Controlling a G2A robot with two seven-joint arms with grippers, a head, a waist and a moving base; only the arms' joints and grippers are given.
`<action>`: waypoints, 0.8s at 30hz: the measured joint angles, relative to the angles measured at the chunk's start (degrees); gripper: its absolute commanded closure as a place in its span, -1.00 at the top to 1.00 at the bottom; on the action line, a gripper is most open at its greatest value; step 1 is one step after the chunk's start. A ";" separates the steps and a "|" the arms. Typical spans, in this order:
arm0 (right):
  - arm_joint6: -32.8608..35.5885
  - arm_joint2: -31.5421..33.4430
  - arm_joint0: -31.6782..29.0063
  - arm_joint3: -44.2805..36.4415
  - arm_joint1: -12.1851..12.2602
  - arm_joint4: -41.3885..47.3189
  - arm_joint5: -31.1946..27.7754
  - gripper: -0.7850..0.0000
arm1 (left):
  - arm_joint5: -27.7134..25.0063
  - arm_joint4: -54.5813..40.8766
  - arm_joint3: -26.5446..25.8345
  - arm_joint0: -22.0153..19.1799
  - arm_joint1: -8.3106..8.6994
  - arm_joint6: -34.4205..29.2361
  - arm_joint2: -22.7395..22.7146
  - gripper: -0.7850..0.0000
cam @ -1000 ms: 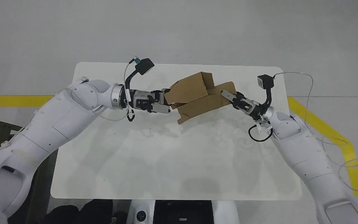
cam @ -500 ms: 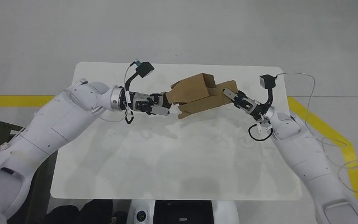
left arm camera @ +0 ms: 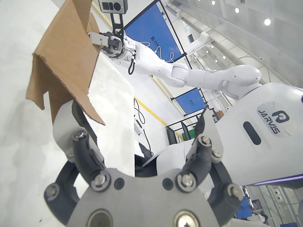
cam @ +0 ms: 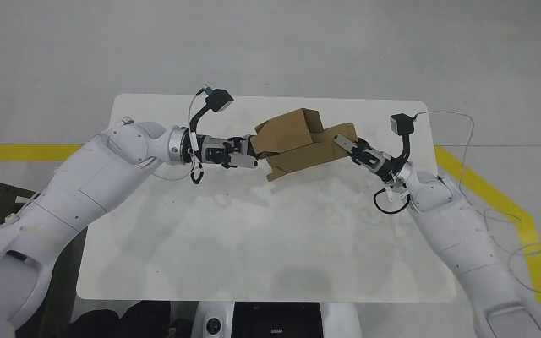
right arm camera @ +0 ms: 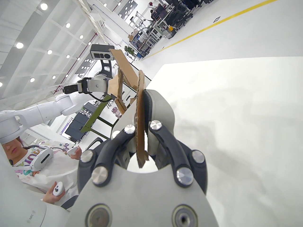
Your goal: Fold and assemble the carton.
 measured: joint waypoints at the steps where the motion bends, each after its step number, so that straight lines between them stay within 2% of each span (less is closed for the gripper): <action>1: 0.05 0.06 -0.07 -0.11 -0.03 0.01 -0.01 -1.00 | 0.36 -0.12 0.46 0.02 -0.14 -0.36 -0.06 1.00; 3: 0.19 0.19 -0.20 -0.35 -0.10 0.00 -0.04 -1.00 | 0.91 -0.78 1.45 0.21 -0.52 -0.90 -0.27 1.00; 5: 0.24 0.28 -0.33 -0.52 -0.16 -0.01 -0.07 -1.00 | 1.18 -1.15 2.01 0.35 -0.84 -1.16 -0.53 0.81; 6: 0.29 0.31 -0.40 -0.60 -0.22 -0.01 -0.09 -1.00 | 1.28 -1.23 2.23 0.43 -1.04 -1.26 -0.72 0.68; 7: 0.33 0.33 -0.43 -0.65 -0.26 -0.03 -0.10 -1.00 | 1.35 -1.24 2.39 0.49 -1.18 -1.34 -0.85 0.38; 8: 0.39 0.36 -0.46 -0.68 -0.30 -0.04 -0.10 -1.00 | 1.45 -1.22 2.53 0.55 -1.33 -1.43 -0.97 0.28; 14: 0.77 0.52 -0.51 -0.75 -0.56 -0.06 -0.14 -1.00 | 2.73 -1.09 4.66 0.86 -2.47 -2.71 -1.55 0.36; 17: 1.00 0.63 -0.55 -0.83 -0.67 -0.02 -0.16 -1.00 | 3.25 -0.79 5.74 0.92 -3.08 -3.24 -1.89 0.33; 20: 1.27 0.77 -0.60 -0.87 -0.76 0.04 -0.19 -1.00 | 3.79 -0.44 6.91 1.07 -3.62 -3.77 -2.28 0.24; 24: 1.61 0.89 -0.67 -1.04 -0.91 0.12 -0.24 -1.00 | 4.28 0.12 8.34 1.31 -4.34 -4.25 -2.91 -0.06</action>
